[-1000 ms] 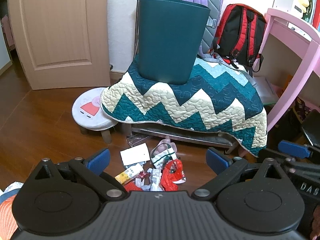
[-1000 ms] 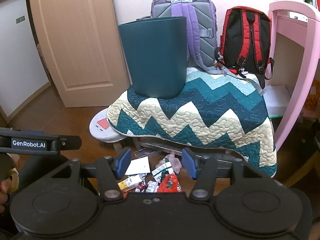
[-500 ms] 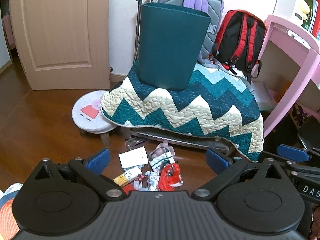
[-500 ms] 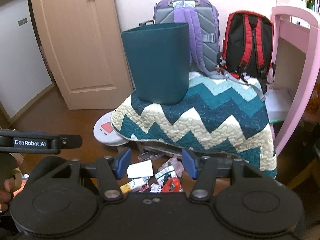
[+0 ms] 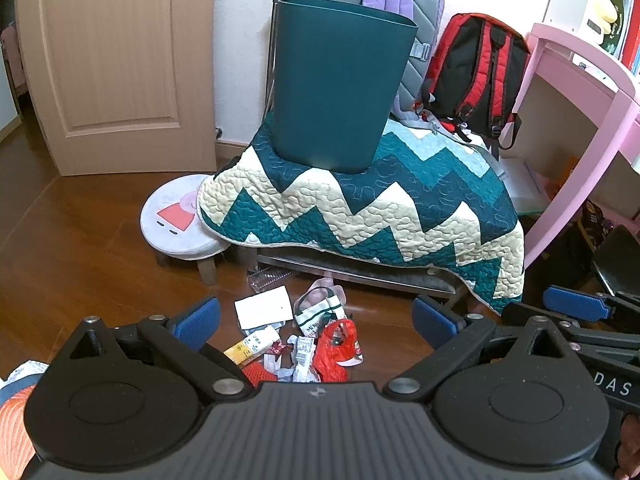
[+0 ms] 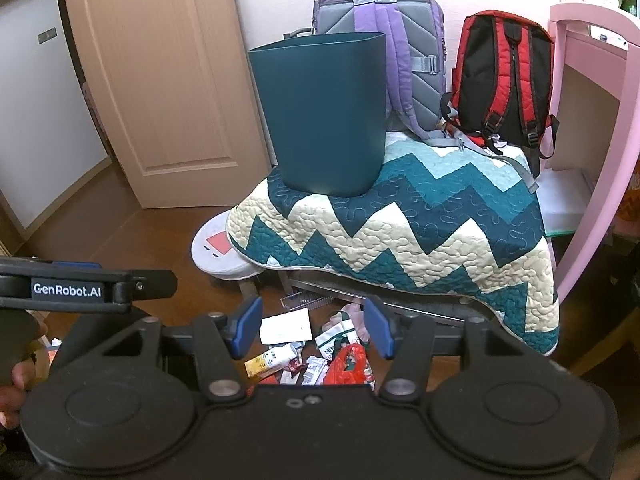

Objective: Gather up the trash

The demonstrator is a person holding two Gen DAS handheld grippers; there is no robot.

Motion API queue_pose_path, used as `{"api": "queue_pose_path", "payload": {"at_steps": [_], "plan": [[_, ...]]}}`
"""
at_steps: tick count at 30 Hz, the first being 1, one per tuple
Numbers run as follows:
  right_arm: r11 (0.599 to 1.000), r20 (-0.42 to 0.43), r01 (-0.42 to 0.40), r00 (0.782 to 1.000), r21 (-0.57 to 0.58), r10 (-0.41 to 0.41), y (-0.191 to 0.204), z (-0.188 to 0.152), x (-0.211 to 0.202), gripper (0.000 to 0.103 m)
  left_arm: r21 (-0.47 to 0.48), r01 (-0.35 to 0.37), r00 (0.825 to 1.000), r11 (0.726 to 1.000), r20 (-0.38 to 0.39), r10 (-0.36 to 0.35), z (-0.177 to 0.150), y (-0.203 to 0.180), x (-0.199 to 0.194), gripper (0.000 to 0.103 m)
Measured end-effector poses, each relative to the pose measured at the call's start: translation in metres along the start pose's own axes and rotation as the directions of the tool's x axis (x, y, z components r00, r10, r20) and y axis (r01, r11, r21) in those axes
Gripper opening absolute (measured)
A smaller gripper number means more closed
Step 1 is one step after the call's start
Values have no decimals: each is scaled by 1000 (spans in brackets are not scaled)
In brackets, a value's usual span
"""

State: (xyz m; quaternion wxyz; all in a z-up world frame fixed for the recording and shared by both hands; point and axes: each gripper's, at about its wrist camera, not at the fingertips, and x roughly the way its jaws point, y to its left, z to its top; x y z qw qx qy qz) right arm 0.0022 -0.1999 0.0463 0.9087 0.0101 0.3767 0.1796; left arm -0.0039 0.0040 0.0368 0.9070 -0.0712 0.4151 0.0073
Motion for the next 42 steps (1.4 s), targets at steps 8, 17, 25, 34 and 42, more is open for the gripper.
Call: {"api": "queue_pose_path", "payload": {"at_steps": [8, 17, 25, 34, 42], "plan": [[1000, -4, 21, 1000, -6, -21, 1, 0, -2, 56, 12, 4, 1000, 1000, -4, -4, 1, -4, 0, 103], [999, 9, 27, 1000, -22, -27, 4, 2, -6, 56, 31, 9, 1000, 999, 4, -9, 1, -7, -4, 103], [999, 12, 37, 999, -29, -37, 1, 4, -8, 56, 24, 20, 1000, 999, 13, -21, 3, -11, -5, 103], [998, -4, 28, 1000, -47, -29, -4, 5, 1, 56, 10, 16, 1000, 1000, 2, -16, 8, -16, 7, 103], [999, -39, -17, 999, -35, 15, -22, 9, 37, 56, 9, -44, 999, 999, -29, 44, 19, -13, 43, 103]]}}
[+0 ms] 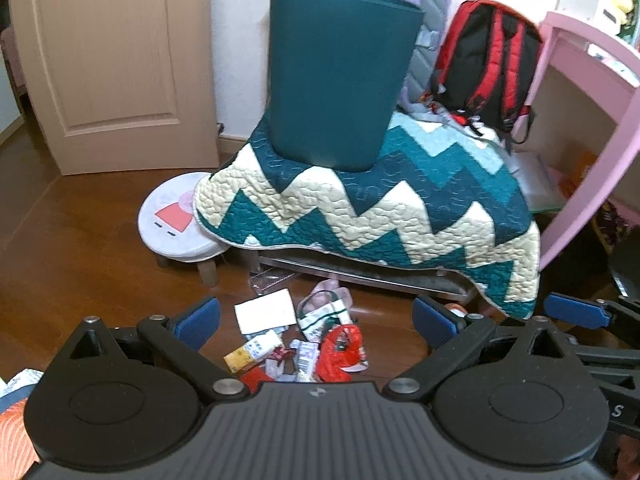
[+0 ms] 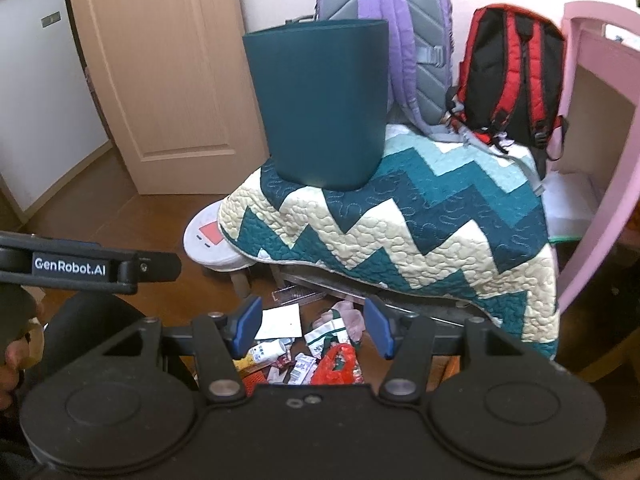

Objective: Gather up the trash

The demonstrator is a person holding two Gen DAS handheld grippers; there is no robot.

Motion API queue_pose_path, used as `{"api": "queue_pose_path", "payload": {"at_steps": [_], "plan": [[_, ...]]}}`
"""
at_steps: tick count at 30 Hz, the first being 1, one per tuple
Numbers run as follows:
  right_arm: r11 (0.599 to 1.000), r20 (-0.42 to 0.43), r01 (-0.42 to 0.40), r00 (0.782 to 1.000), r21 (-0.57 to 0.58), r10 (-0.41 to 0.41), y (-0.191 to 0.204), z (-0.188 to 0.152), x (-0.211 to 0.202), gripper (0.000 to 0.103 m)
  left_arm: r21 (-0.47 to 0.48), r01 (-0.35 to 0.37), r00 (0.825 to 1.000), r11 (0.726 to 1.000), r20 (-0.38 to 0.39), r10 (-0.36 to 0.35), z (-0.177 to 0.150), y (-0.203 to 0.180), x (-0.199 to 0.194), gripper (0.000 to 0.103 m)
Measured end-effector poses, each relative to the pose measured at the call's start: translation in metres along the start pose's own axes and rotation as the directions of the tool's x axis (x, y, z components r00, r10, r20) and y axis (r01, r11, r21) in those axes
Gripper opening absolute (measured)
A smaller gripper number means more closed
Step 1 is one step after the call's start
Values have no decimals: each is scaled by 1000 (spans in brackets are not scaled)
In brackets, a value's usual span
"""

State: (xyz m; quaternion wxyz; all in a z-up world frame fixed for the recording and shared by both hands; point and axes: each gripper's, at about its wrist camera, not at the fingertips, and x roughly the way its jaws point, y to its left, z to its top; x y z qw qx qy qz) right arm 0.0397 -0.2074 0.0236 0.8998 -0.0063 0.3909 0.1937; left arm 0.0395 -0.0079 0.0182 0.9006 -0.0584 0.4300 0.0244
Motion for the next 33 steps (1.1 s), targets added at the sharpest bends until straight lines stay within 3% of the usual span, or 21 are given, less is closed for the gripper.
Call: {"api": "queue_pose_path", "payload": {"at_steps": [7, 12, 17, 22, 28, 33], "plan": [[998, -43, -38, 998, 44, 40, -32, 8, 53, 56, 1, -7, 999, 1000, -42, 7, 25, 18, 55, 103], [998, -110, -21, 994, 67, 28, -47, 7, 109, 57, 72, -4, 996, 997, -86, 10, 46, 39, 111, 103], [997, -188, -7, 982, 83, 22, -58, 0, 175, 56, 163, 36, 984, 986, -181, -6, 60, 61, 187, 103], [999, -272, 17, 962, 51, -3, -63, -8, 244, 56, 236, 79, 962, 969, -274, -12, 62, 78, 266, 103], [999, -401, 2, 916, 50, 18, -58, -34, 314, 56, 317, 149, 924, 937, -383, -17, 42, 86, 346, 103], [998, -495, -55, 866, 40, 67, -31, -69, 356, 56, 332, 193, 866, 924, -500, -1, -3, 102, 404, 103]]}}
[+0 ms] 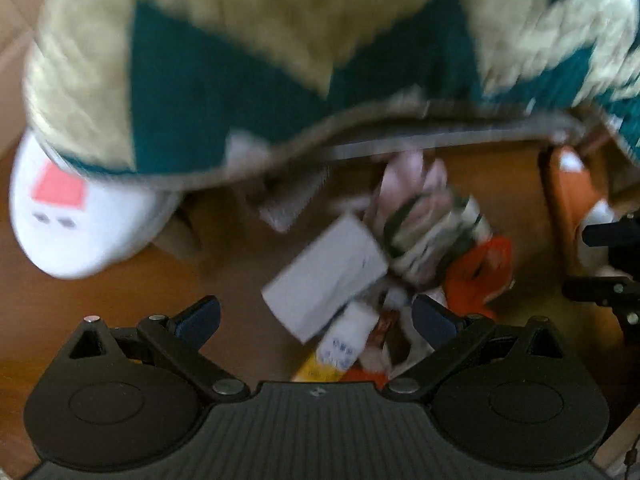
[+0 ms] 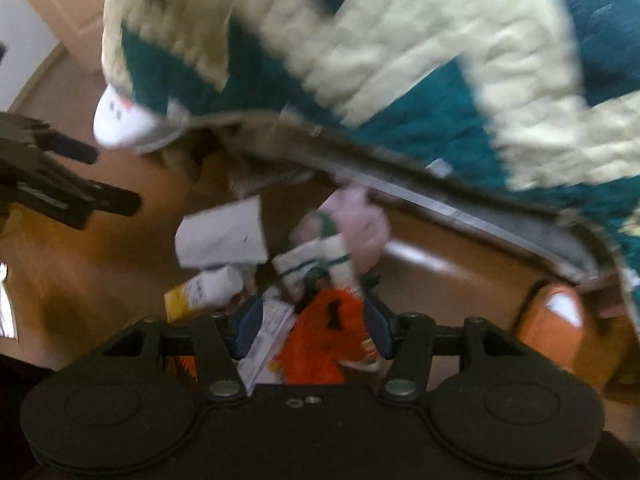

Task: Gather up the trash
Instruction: 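Grasp the milk bottle with the left tool while the right tool grasps the purple snack wrapper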

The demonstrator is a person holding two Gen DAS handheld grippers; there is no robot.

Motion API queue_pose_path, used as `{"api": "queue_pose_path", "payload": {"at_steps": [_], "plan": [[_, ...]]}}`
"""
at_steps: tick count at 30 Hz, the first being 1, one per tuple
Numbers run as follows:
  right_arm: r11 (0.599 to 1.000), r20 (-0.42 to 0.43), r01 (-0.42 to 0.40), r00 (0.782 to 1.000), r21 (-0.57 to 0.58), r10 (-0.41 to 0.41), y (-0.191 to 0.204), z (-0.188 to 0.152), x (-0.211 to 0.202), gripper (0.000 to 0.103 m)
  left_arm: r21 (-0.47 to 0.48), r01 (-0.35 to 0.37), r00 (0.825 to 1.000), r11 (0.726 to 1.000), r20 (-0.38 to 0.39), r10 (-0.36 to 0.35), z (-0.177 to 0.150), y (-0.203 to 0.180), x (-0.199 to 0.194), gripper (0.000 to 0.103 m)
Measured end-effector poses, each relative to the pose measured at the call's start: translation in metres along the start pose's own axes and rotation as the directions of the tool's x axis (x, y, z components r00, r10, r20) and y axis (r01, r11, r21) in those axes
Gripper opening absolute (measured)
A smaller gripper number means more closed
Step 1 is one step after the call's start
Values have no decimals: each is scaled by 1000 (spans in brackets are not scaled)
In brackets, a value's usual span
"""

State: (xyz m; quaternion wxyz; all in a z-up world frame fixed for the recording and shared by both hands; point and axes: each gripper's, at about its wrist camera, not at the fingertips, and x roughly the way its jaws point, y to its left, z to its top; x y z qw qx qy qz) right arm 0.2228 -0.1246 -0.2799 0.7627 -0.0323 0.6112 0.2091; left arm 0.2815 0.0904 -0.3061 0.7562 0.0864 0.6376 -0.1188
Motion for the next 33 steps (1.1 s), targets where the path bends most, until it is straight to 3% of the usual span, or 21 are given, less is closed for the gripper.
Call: {"api": "queue_pose_path", "payload": {"at_steps": [6, 10, 19, 24, 26, 30, 32, 33], "plan": [[999, -115, -47, 992, -1, 47, 29, -10, 67, 55, 21, 25, 992, 999, -121, -23, -36, 10, 74, 102], [999, -175, -31, 984, 22, 34, 40, -15, 106, 54, 22, 42, 987, 999, -159, -38, -59, 14, 110, 102], [989, -293, 42, 956, 140, 1, 37, -17, 169, 53, 62, 46, 985, 997, -169, -35, -73, 7, 153, 101], [978, -318, 74, 948, 195, -8, 31, -15, 186, 53, 70, 50, 987, 996, -158, -38, -75, 5, 164, 96], [977, -326, 90, 945, 195, -22, 29, -14, 190, 52, 56, 55, 986, 997, -163, -45, -76, 7, 169, 87], [975, -335, 117, 941, 188, -48, 26, -15, 195, 51, 48, 64, 984, 997, -172, -55, -76, 10, 174, 81], [978, -340, 118, 939, 170, -54, 25, -15, 193, 48, 30, 73, 982, 997, -179, -67, -76, 12, 175, 71], [980, -340, 118, 939, 163, -56, 26, -16, 193, 42, 22, 86, 980, 996, -183, -81, -76, 13, 175, 66]]}}
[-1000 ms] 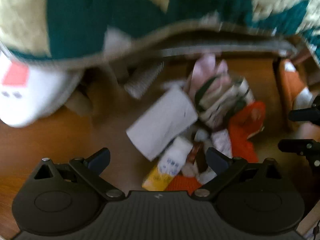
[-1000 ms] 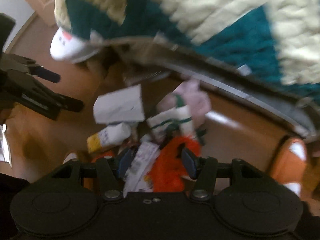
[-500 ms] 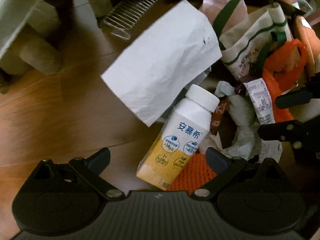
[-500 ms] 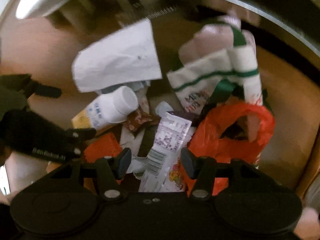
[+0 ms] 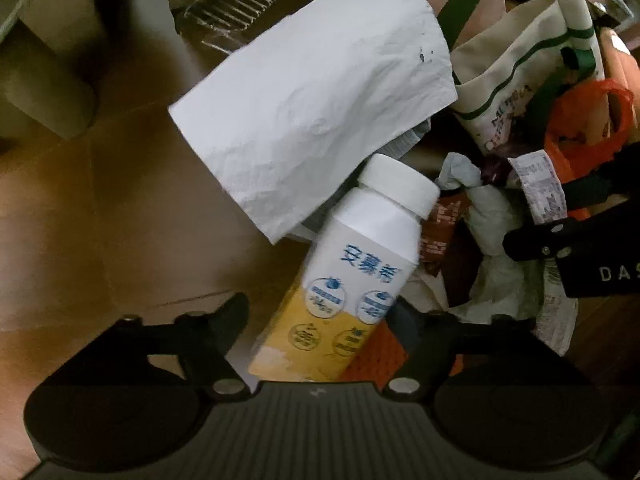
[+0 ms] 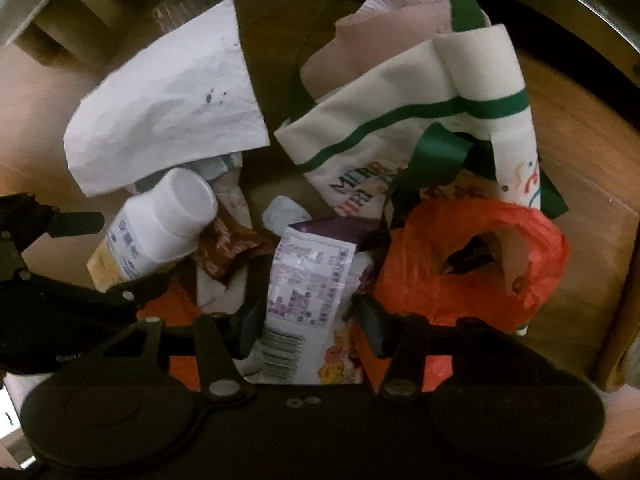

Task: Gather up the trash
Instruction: 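Grasp the milk bottle with the left tool while the right tool grasps the purple snack wrapper, then lift both items to the teal wastebasket and release them inside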

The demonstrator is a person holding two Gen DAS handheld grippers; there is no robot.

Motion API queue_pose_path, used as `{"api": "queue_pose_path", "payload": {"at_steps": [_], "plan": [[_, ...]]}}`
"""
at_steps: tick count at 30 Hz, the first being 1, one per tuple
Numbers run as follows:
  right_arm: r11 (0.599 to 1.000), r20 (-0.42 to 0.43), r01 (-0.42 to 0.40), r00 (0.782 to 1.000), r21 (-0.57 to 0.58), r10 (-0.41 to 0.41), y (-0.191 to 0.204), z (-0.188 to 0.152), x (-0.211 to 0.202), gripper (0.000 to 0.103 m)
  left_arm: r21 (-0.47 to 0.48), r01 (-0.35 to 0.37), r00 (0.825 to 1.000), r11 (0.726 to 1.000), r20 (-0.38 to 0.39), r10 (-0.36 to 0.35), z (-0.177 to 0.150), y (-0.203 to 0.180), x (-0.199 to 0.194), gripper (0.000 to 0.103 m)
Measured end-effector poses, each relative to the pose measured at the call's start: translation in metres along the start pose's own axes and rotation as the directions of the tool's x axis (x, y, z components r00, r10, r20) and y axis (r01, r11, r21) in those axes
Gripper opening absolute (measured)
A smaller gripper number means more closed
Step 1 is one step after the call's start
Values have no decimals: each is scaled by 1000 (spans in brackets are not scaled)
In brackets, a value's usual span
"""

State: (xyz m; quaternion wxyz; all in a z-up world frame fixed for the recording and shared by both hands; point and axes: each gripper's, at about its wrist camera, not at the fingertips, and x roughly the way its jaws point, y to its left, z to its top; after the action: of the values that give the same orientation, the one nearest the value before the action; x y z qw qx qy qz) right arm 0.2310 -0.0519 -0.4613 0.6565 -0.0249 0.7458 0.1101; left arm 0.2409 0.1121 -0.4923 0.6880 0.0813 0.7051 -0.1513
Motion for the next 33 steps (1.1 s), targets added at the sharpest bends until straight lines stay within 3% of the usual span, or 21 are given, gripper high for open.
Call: {"api": "queue_pose_path", "payload": {"at_steps": [1, 7, 17, 24, 29, 33], "plan": [[1000, -3, 0, 1000, -4, -1, -1, -1, -1, 31, -1, 10, 1000, 1000, -4, -10, 0, 2, 2, 60], [1000, 11, -8, 1000, -25, 8, -4, -7, -18, 22, 8, 2, 999, 1000, -34, -2, -4, 4, -4, 52], [995, 114, -68, 991, -67, 76, -8, -36, -104, 19, 60, 16, 1000, 998, -22, -15, -14, 6, -67, 46], [988, 248, -85, 962, -126, 115, -4, -54, -185, 19, 52, -51, 995, 997, 83, 47, -14, 5, -143, 46], [982, 372, -64, 919, -179, 128, 1, -65, -251, 19, 6, -124, 966, 992, 228, 119, -7, 7, -219, 46], [976, 488, -28, 863, -216, 133, 4, -76, -310, 19, -28, -168, 918, 985, 359, 167, -3, -2, -279, 46]]}}
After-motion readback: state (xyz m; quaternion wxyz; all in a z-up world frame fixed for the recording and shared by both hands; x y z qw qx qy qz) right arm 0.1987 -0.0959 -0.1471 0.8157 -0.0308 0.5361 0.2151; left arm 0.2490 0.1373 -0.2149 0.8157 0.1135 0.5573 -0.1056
